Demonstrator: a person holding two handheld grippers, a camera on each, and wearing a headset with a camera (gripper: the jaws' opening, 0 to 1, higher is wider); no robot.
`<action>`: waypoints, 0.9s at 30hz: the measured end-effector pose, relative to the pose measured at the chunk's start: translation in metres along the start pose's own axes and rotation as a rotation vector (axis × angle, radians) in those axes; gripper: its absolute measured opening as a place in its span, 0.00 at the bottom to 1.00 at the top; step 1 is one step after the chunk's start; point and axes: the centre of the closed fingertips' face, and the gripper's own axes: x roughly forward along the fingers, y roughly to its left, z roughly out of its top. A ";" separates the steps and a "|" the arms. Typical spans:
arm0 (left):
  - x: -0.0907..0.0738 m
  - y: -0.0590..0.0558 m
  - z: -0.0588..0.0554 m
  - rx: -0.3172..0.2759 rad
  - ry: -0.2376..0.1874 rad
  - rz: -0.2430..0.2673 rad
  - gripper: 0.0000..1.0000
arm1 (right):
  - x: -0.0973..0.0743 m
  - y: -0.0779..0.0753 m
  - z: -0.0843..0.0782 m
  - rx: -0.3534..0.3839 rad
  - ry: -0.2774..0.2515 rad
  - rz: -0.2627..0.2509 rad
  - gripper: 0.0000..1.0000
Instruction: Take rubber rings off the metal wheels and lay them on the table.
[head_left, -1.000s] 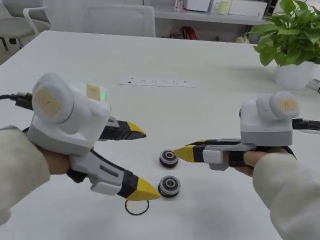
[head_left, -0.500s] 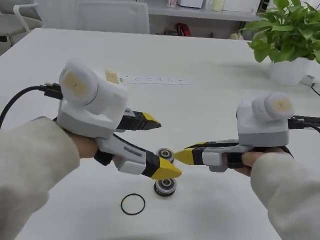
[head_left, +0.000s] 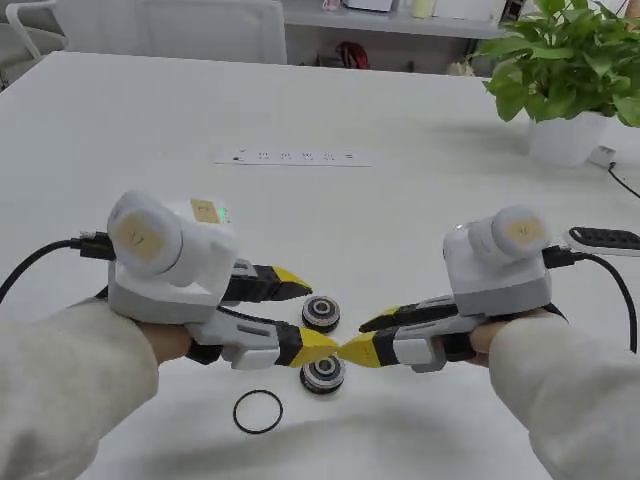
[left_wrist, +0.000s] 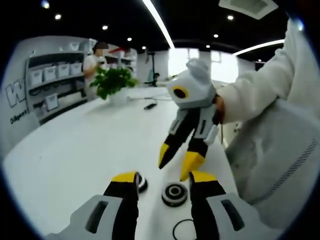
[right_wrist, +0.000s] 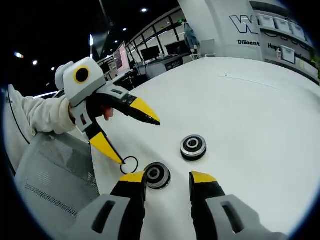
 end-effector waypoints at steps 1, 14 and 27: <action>0.000 0.001 -0.002 -0.005 0.002 0.003 0.41 | 0.001 0.003 -0.001 -0.013 0.007 0.013 0.32; 0.015 -0.013 -0.028 0.024 0.077 -0.037 0.33 | 0.012 0.011 -0.015 -0.151 0.080 0.025 0.28; 0.022 -0.019 -0.044 0.040 0.127 -0.053 0.25 | 0.020 0.018 -0.022 -0.206 0.119 0.049 0.27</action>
